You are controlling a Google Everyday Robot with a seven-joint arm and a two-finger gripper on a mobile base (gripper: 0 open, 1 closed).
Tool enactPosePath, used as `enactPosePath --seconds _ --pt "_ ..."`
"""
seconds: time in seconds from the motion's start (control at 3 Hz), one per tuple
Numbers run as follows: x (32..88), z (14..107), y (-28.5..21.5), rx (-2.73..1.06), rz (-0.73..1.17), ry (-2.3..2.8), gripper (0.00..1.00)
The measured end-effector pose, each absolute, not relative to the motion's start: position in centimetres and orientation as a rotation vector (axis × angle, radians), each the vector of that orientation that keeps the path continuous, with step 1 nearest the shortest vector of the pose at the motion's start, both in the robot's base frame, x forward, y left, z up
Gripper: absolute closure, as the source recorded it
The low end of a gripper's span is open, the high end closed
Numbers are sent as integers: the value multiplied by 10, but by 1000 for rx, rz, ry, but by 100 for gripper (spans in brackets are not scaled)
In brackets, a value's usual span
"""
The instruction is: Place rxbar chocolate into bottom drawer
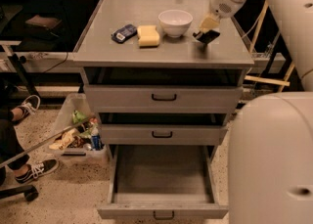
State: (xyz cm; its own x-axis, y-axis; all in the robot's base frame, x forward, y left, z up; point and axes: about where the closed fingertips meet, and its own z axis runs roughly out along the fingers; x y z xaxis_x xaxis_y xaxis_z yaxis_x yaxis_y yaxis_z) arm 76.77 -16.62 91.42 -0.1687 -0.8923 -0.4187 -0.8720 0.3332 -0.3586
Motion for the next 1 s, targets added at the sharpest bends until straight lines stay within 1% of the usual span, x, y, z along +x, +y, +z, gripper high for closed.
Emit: enactPosePath --seconds 0.33,0.67,1.0 --pt "759 983 -154 -1346 -202 2003 100" --pt "716 1052 -162 -1205 -344 1921 100" --pt "655 1029 -181 -1234 -365 1967 100"
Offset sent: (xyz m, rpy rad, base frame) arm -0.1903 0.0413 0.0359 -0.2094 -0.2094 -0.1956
